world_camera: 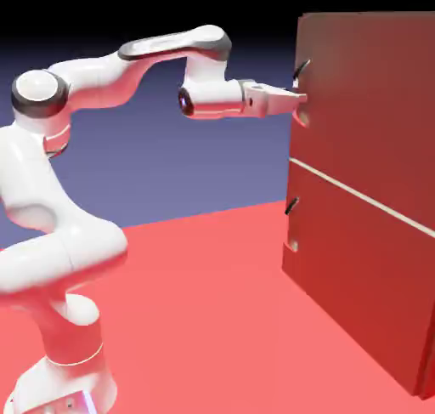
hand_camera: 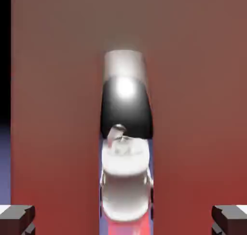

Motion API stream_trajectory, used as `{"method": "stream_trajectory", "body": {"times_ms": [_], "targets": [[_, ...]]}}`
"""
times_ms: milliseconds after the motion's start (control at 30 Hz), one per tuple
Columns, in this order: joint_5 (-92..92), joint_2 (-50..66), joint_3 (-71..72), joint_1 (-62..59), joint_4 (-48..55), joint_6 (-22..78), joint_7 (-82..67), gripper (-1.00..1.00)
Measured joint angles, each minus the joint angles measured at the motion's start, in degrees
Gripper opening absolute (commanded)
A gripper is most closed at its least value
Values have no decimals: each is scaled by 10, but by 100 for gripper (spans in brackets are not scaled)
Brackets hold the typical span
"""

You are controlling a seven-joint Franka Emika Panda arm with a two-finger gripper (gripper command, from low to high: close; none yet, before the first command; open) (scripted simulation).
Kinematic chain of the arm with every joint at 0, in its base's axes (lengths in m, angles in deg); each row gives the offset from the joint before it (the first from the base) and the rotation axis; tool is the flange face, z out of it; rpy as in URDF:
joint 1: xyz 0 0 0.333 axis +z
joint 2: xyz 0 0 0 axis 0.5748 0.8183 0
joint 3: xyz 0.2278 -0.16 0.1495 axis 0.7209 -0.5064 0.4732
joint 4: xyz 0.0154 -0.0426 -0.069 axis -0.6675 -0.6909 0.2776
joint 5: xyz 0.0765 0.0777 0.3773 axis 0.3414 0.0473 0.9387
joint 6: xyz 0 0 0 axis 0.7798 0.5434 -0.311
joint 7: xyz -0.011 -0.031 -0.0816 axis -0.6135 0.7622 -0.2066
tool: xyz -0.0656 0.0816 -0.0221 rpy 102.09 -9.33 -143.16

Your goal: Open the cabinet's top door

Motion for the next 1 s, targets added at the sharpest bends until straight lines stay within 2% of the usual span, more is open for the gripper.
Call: {"method": "stream_trajectory", "body": {"times_ms": [700,1000], "targets": [[-6,95,-297,415,-249,109,-186,-100],[-129,56,-451,602,-356,140,-129,-100]]}}
